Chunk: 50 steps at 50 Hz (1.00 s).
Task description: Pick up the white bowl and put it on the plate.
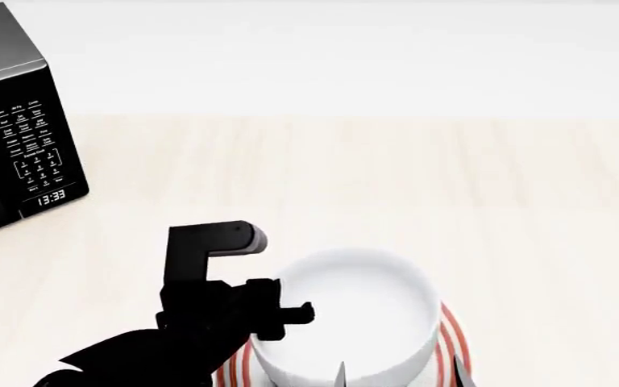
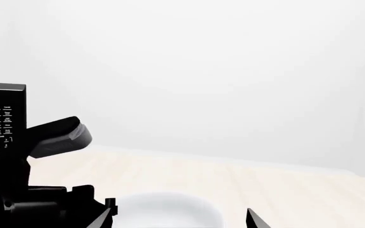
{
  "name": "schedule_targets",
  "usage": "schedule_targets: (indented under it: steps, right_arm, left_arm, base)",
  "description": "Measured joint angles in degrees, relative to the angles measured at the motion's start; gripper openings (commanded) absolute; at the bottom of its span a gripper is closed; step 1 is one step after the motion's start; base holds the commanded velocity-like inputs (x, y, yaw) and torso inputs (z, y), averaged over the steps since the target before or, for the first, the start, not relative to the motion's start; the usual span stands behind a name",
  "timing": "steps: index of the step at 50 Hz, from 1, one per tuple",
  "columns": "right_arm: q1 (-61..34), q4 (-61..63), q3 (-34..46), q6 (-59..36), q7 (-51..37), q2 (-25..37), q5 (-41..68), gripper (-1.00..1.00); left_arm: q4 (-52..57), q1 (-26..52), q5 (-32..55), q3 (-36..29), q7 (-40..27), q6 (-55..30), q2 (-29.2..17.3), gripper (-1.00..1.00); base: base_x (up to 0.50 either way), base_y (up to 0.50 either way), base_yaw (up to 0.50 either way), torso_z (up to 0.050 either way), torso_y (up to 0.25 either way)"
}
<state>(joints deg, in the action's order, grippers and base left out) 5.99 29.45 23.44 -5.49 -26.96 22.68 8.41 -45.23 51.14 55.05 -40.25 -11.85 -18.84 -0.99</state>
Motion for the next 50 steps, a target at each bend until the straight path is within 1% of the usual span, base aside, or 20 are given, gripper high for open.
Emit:
schedule_targets:
  steps: [8,24,35,50]
  right_arm:
    - [-0.07,-0.15,0.12,0.07,-0.06,0.03,0.06,1.00]
    - [-0.17,-0.25,0.32,0.11,-0.24,0.15,0.14,1.00]
    - [0.18,3.10,-0.36,-1.15,-1.14,0.95,0.08,1.00]
    - [1.59,14.62,-2.51,-5.69,-3.65,3.40,-0.70,1.00]
  left_arm:
    - [3.79,-0.40,1.12,-0.73,-1.50,0.26,-1.34,1.00]
    - [21.55,-2.01,-1.93,-3.89,-10.43,-0.52,-7.31,1.00]
    - [38.58,-4.71,-5.44,-5.28,-18.02,-0.31,-14.18,1.00]
    - [61.31,-11.52,-10.63,-6.12,-28.05,1.15,-24.25,1.00]
  base:
    - [0.00,0.00,0.00,0.000,0.000]
    - [0.00,0.00,0.00,0.000,0.000]
    - [0.00,0.00,0.00,0.000,0.000]
    - [0.00,0.00,0.00,0.000,0.000]
